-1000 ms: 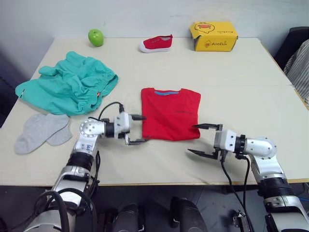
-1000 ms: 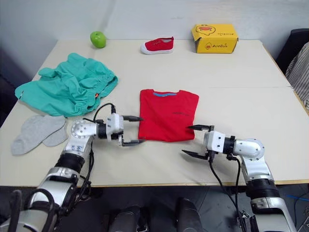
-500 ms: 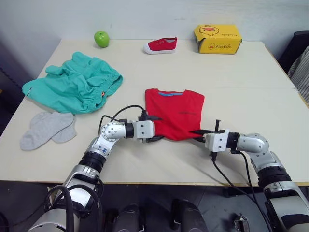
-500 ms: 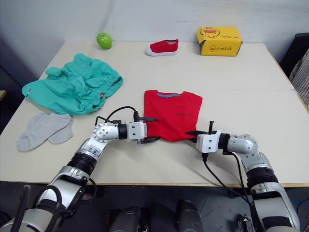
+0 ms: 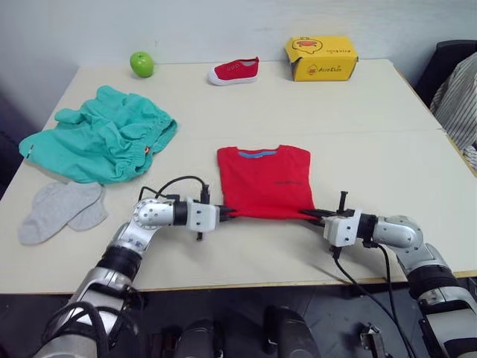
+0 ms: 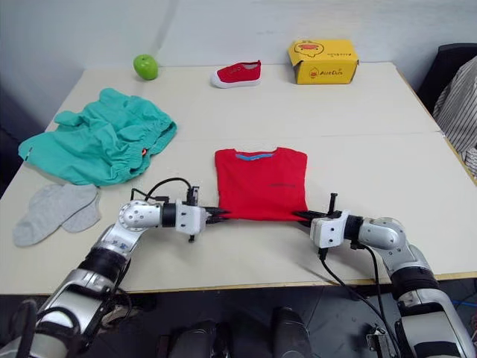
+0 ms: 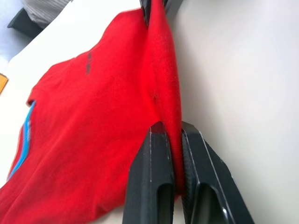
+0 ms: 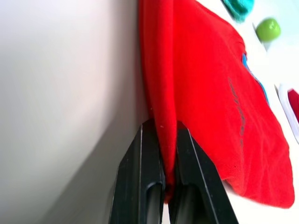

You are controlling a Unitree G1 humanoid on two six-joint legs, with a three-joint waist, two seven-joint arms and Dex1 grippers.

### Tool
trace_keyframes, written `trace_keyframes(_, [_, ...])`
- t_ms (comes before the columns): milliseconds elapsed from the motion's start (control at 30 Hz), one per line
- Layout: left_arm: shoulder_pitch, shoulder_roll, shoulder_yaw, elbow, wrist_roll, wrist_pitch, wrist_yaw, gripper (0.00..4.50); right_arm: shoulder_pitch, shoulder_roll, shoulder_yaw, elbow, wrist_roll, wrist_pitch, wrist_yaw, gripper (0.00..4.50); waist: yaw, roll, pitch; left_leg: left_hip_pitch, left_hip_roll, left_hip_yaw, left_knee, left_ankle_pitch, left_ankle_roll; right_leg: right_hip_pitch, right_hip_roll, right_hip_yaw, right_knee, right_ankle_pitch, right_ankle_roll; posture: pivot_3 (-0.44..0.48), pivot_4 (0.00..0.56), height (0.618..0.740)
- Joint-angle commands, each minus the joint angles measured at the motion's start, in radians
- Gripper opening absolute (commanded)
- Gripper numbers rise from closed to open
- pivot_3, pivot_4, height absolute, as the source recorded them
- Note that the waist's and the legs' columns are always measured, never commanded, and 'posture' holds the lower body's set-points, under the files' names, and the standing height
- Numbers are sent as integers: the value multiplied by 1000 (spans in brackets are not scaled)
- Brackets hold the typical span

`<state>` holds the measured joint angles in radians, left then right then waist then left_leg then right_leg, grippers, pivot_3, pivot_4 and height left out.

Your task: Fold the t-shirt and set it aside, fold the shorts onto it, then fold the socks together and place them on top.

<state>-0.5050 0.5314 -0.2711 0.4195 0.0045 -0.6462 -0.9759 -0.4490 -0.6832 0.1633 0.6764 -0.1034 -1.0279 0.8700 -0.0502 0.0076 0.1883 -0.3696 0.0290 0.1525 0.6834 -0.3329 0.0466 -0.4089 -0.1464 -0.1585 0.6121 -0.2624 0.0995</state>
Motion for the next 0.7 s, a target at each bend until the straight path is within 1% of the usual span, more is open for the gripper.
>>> trace_keyframes(33, [100, 48, 13, -154, -29, 70, -14, 41, 60, -40, 20, -90, 73, 3, 38, 0, 3, 0, 0, 0, 0, 0, 0, 0, 0, 0, 0, 0, -1, 0, 0, 0, 150, 740])
trace_keyframes(133, [184, 74, 32, -295, -36, 134, 13, 41, 129, -59, 35, -198, 117, 32, 51, 0, 12, 0, 0, 0, 0, 0, 1, 0, 0, 0, -1, 0, -1, 0, 0, 0, 150, 740])
trace_keyframes(267, [313, 103, 71, -459, -3, 221, 79, 41, 275, -93, 38, -399, 153, 108, 50, 0, 25, 0, 0, -1, 0, -2, 1, -1, 0, 0, -3, 3, -1, 0, 0, 0, 150, 740])
trace_keyframes(300, [343, 111, 84, -486, 6, 242, 97, 41, 310, -96, 32, -436, 152, 131, 41, 0, 27, 0, 0, -1, 0, -3, 1, -1, 0, 1, -3, 4, -2, 0, 0, 0, 150, 740])
trace_keyframes(367, [386, 119, 102, -521, -17, 306, 107, 41, 357, -96, 20, -483, 139, 165, 21, 0, 28, 0, 0, -1, 0, -3, 1, -1, 0, 1, -3, 4, -2, 0, -1, 0, 150, 740])
trace_keyframes(467, [428, 144, 118, -551, -48, 340, 90, 41, 421, -94, 12, -549, 165, 231, 4, 0, 29, 0, 0, -1, 0, -4, 1, -1, 0, 1, -4, 4, -3, 0, -1, 0, 150, 740])
trace_keyframes(567, [470, 174, 128, -578, -85, 336, 61, 856, 464, -112, 21, -604, 212, 297, 36, 721, 28, 0, 0, -1, 2, -4, 1, -2, -2, 1, -4, 5, -3, -1, -2, 0, 150, 740])
trace_keyframes(600, [477, 179, 130, -583, -87, 330, 60, 1169, 468, -115, 18, -610, 210, 298, 37, 1068, 27, 0, 0, -1, 2, -4, 1, -2, -2, 1, -4, 5, -3, -1, -2, 0, 150, 740])
trace_keyframes(667, [515, 187, 143, -608, -144, 335, 37, 1784, 484, -139, 10, -626, 236, 298, 60, 1710, 26, 0, 0, 0, 2, -4, 1, -2, -2, 1, -4, 5, -4, -1, -2, 0, 150, 740])
trace_keyframes(700, [538, 191, 158, -623, -176, 341, 29, 2102, 503, -164, 9, -648, 276, 313, 90, 2055, 26, 0, 0, -1, 2, -4, 1, -2, -3, 1, -4, 5, -5, -1, -2, 0, 150, 740])
